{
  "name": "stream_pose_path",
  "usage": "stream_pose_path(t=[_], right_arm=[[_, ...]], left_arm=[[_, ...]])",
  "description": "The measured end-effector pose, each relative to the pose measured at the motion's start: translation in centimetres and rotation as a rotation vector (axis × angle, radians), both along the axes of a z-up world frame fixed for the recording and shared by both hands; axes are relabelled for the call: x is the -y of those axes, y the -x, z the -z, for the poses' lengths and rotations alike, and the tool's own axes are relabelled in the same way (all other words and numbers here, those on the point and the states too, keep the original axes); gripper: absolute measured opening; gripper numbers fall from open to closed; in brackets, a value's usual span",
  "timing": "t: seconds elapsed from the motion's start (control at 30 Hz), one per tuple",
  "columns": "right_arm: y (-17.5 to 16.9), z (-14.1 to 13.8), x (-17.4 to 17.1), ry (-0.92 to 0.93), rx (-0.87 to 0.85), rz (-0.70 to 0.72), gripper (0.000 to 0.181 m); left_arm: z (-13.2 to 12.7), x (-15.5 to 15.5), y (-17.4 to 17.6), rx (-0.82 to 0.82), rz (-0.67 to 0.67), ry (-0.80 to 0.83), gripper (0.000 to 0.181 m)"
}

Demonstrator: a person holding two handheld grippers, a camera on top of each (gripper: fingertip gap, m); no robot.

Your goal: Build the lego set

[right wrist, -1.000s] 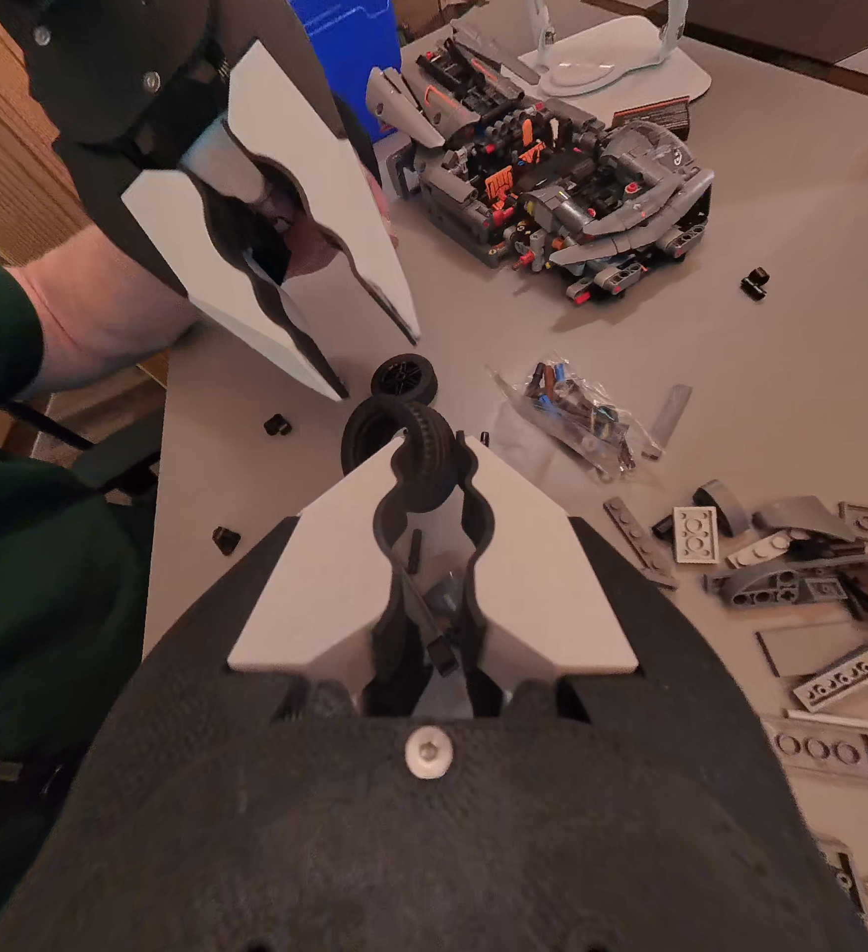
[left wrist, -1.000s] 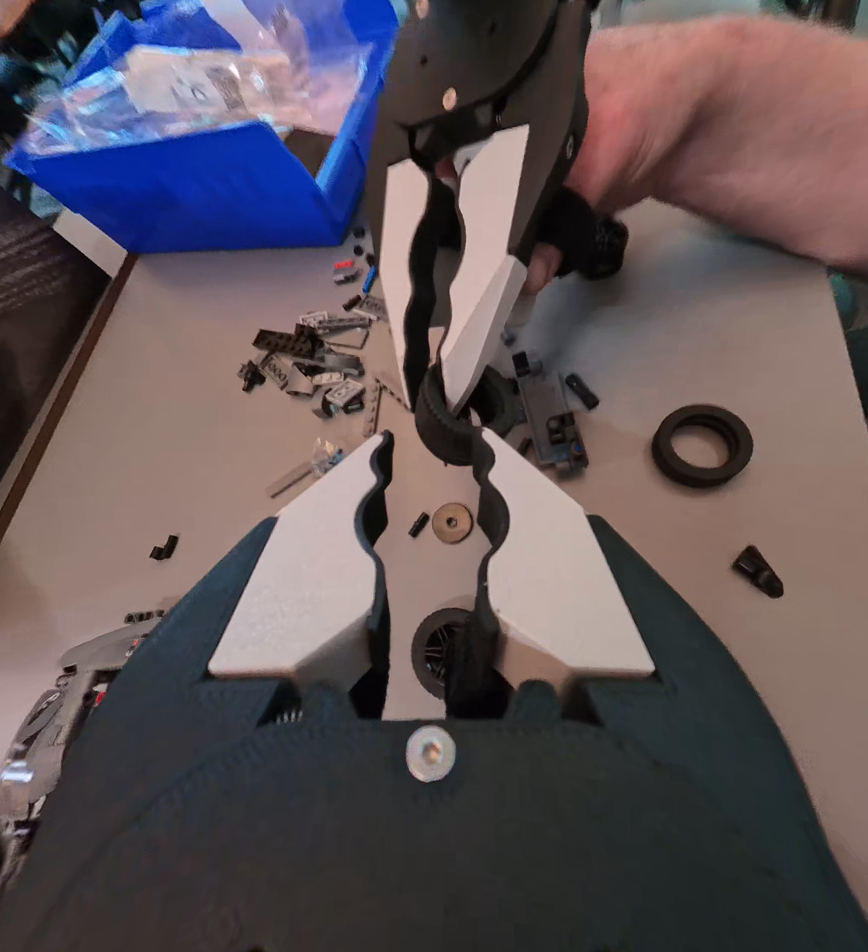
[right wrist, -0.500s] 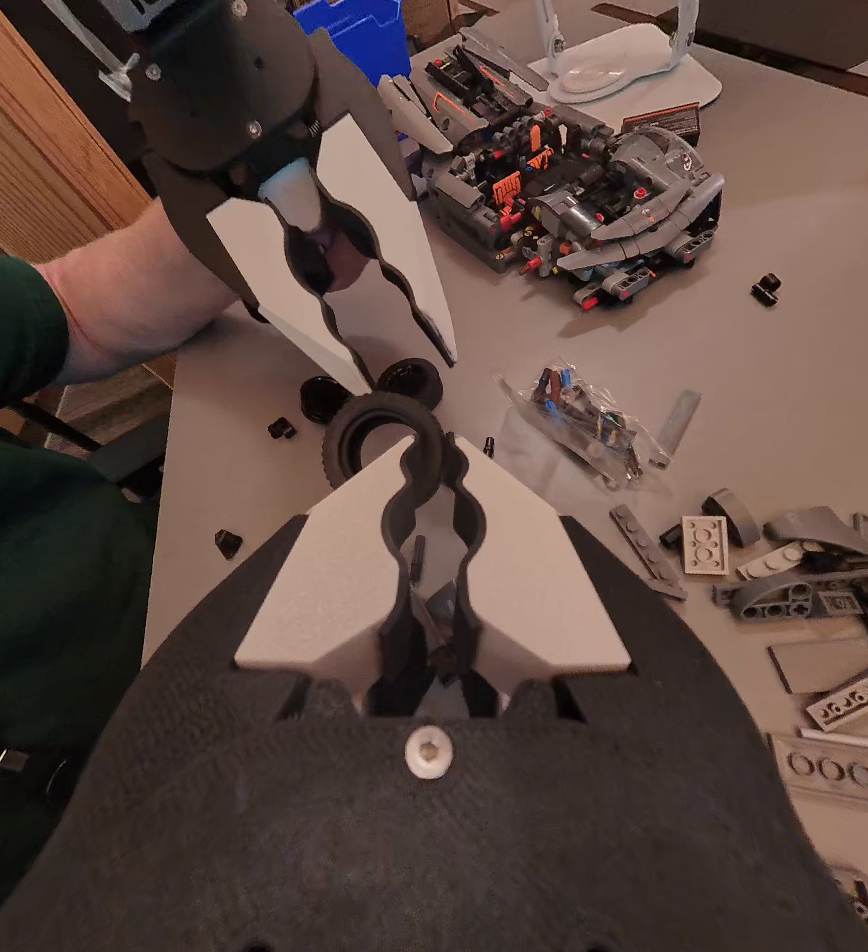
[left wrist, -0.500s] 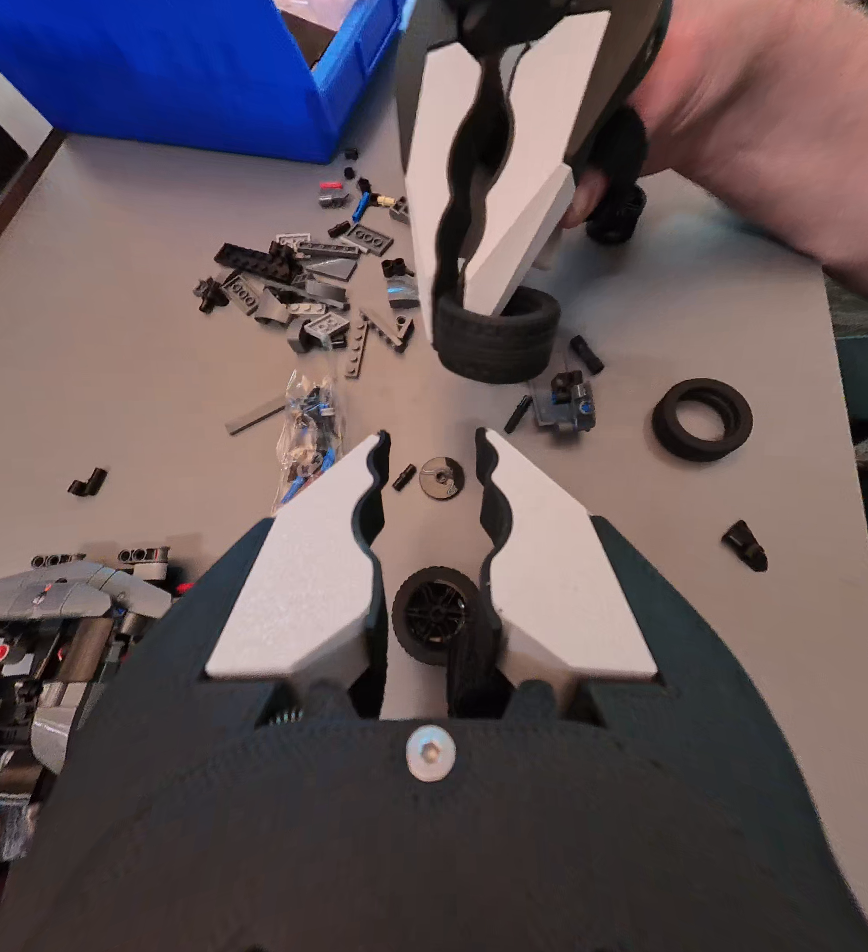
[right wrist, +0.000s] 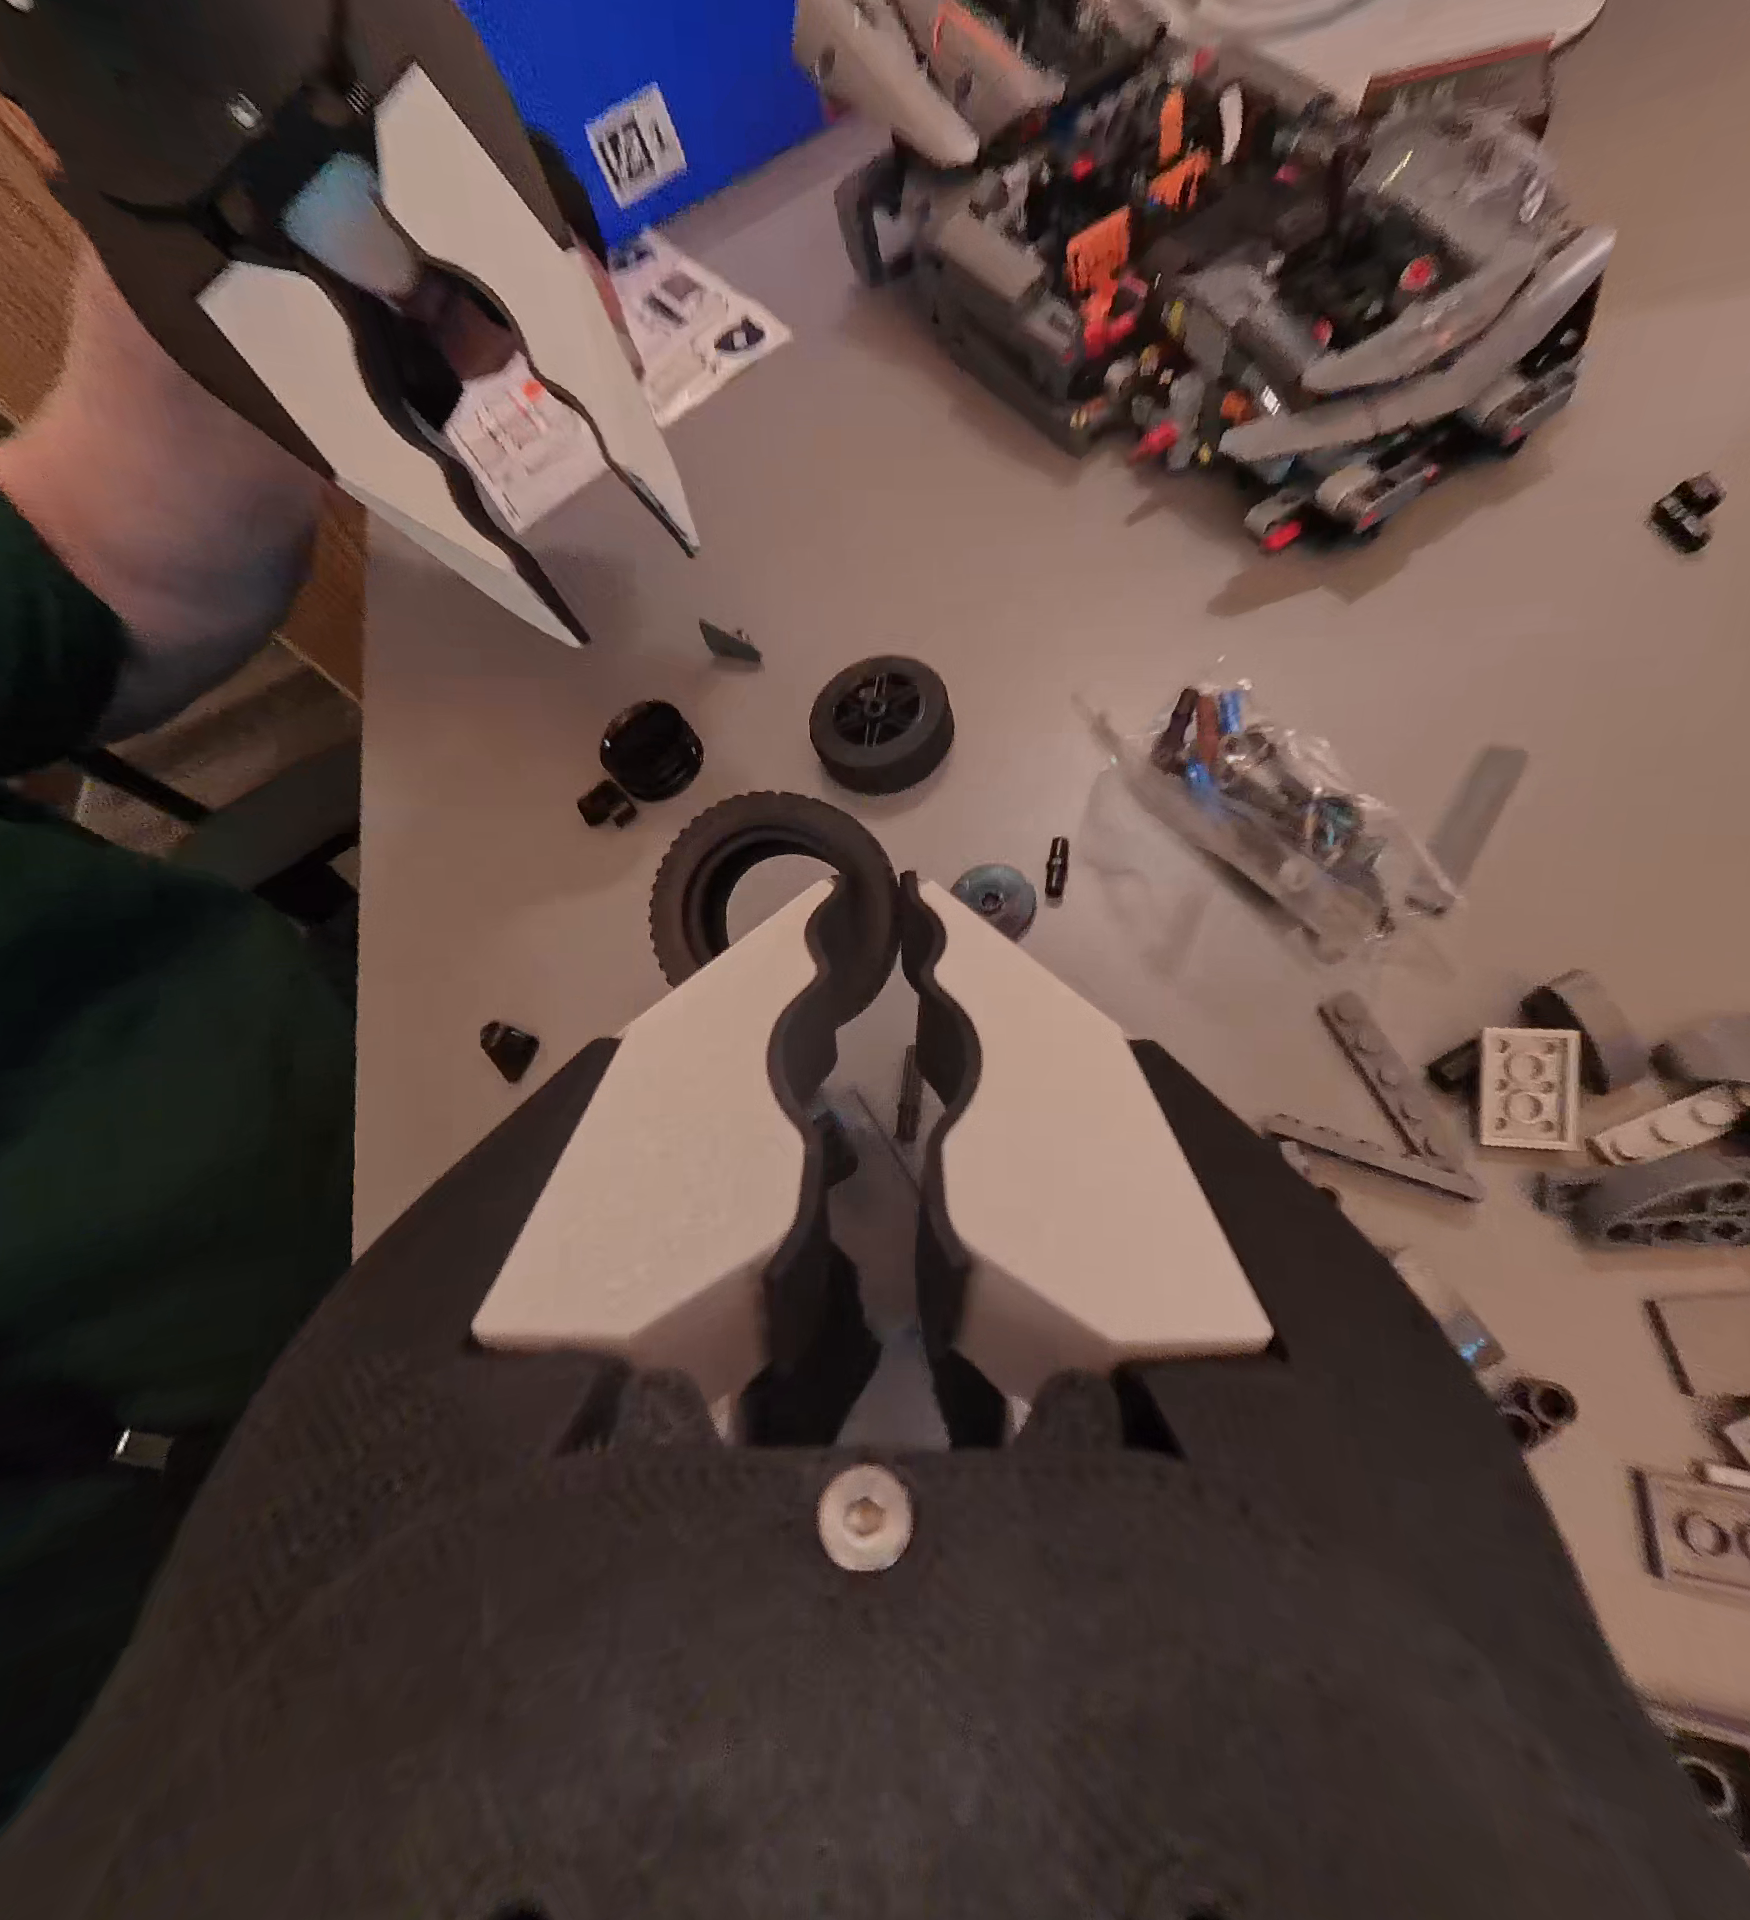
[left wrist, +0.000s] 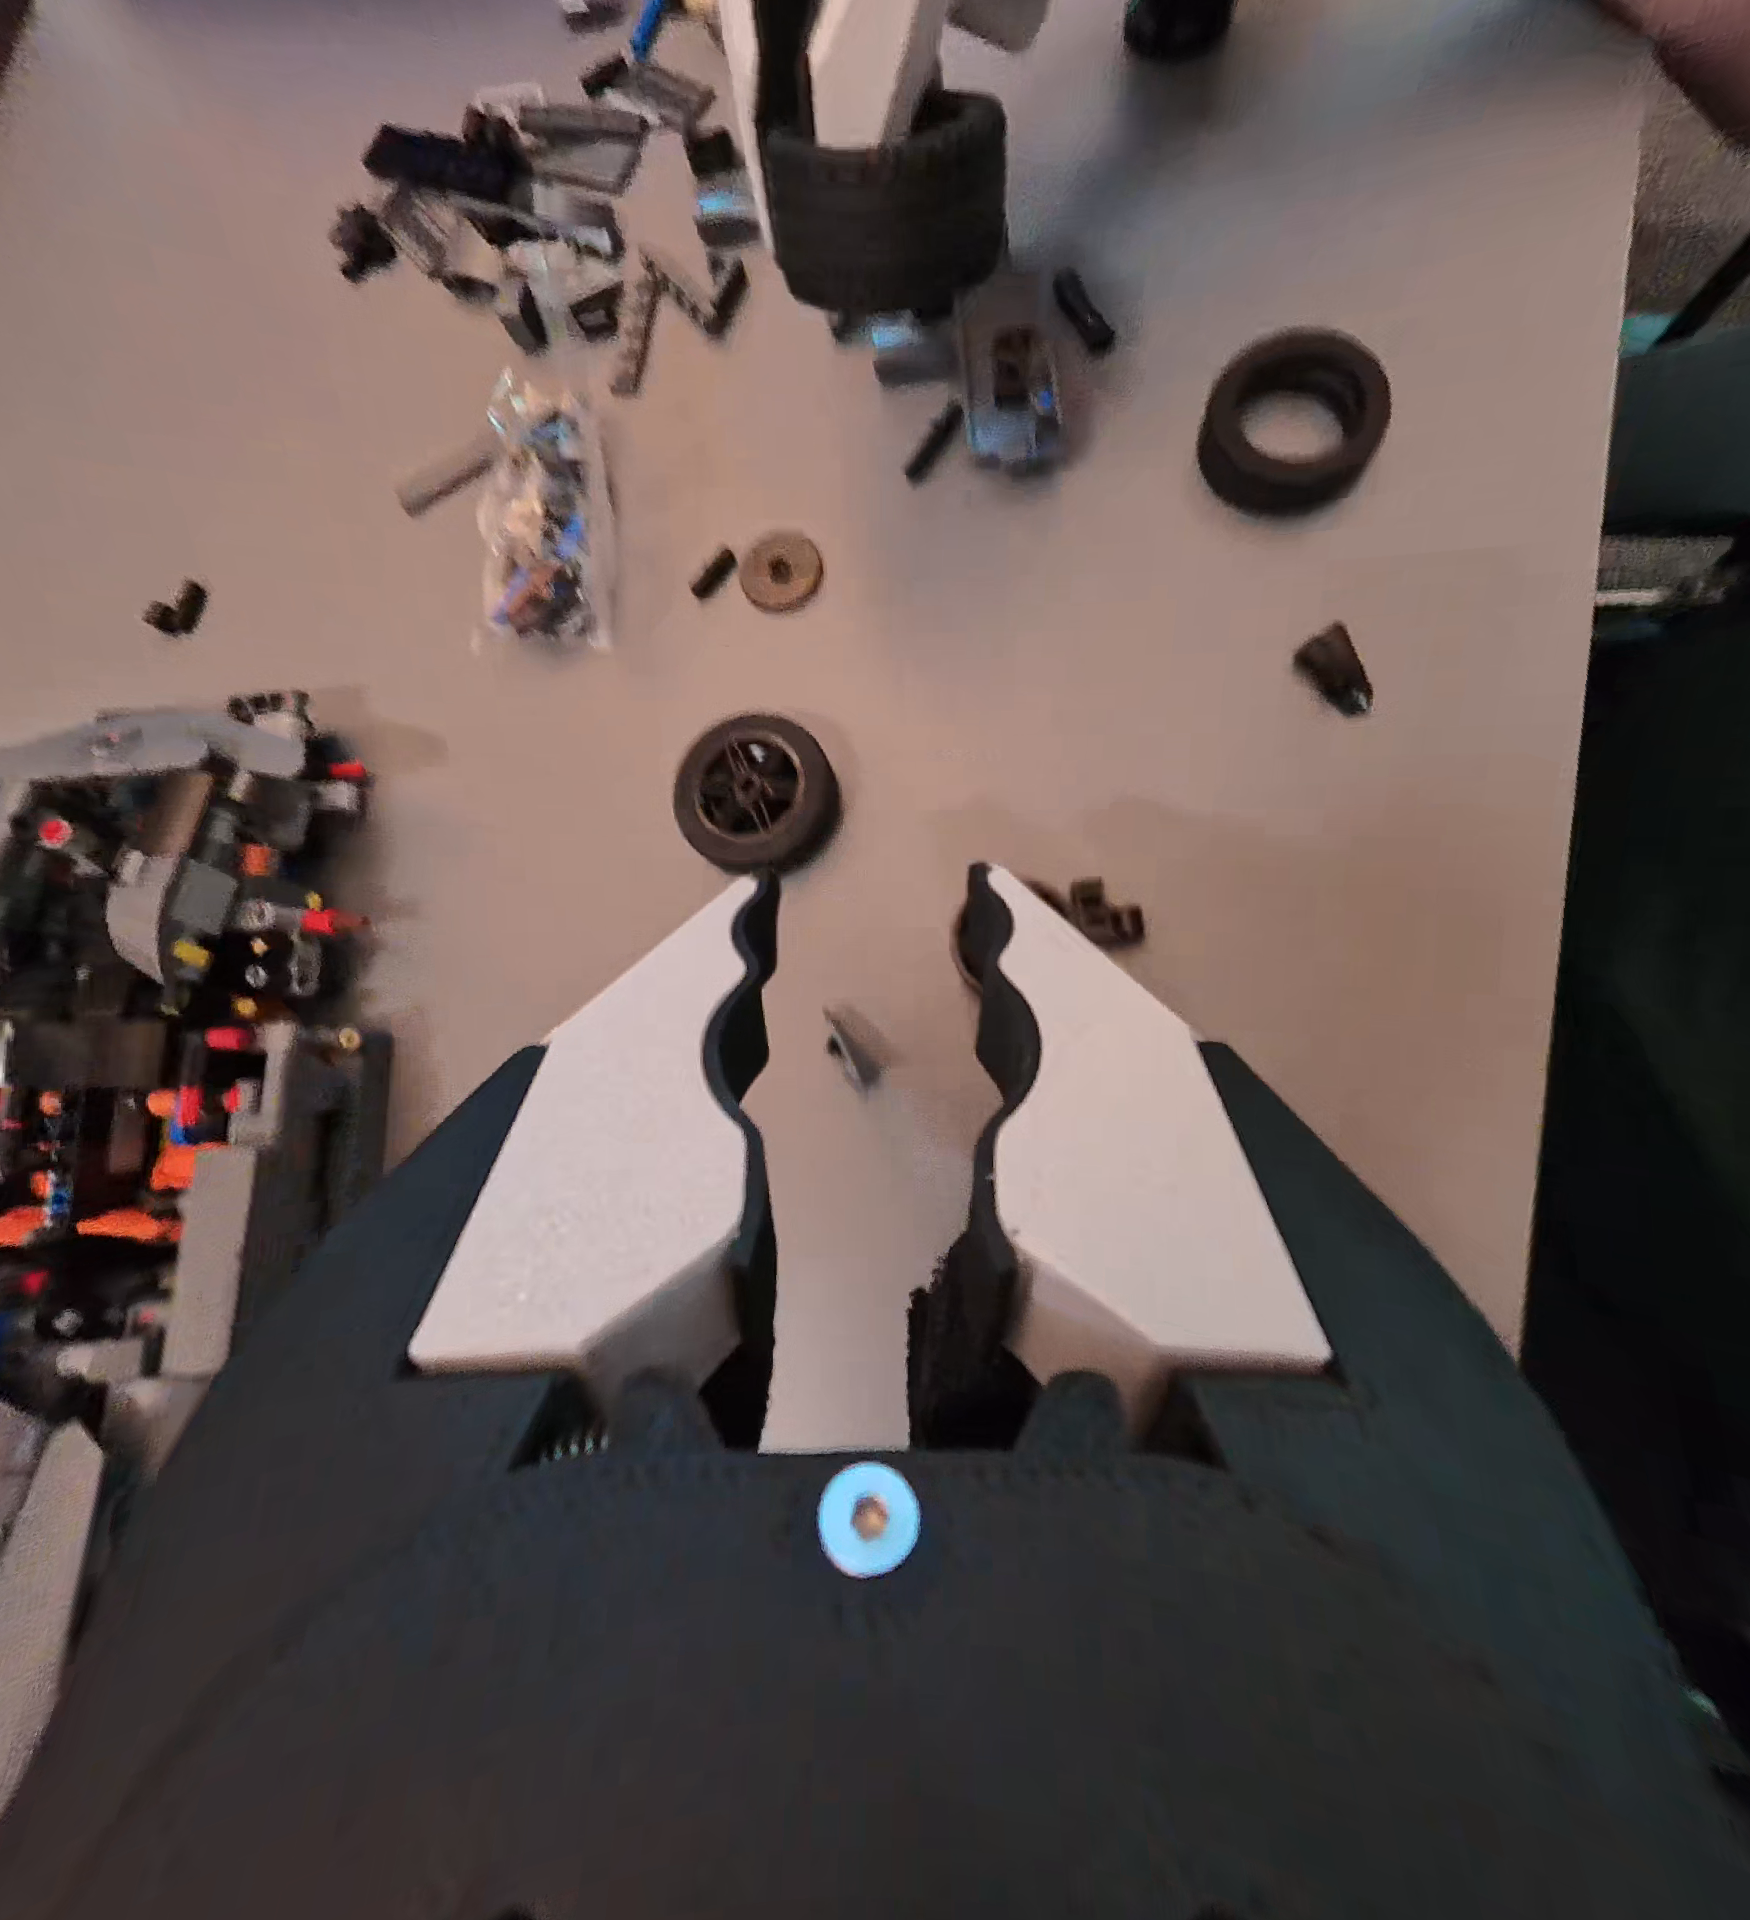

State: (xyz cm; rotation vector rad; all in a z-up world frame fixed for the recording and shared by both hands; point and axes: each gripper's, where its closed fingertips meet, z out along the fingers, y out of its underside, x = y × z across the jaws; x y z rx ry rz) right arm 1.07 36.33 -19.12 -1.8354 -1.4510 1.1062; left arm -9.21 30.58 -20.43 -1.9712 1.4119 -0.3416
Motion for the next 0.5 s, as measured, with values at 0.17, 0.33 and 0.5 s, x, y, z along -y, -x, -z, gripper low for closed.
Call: stream_pose_path(t=[0.17,0.33,0.5], right_arm=[[1.6,2.0,1.2,-0.035,0.14,-0.045,0.008],[3.1,3.9,2.1,-0.049,0.253,-0.079,0.013],[3.6,4.3,2.1,-0.037,0.268,-0.068,0.031]], left_arm=[[2.2,2.2,-0.2,-0.045,0.091,0.034,0.038],[3.9,2.1,-0.4,-0.11,0.134,0.042,0.039],[4.2,2.2,-0.7,-0.107,0.171,0.062,0.031]])
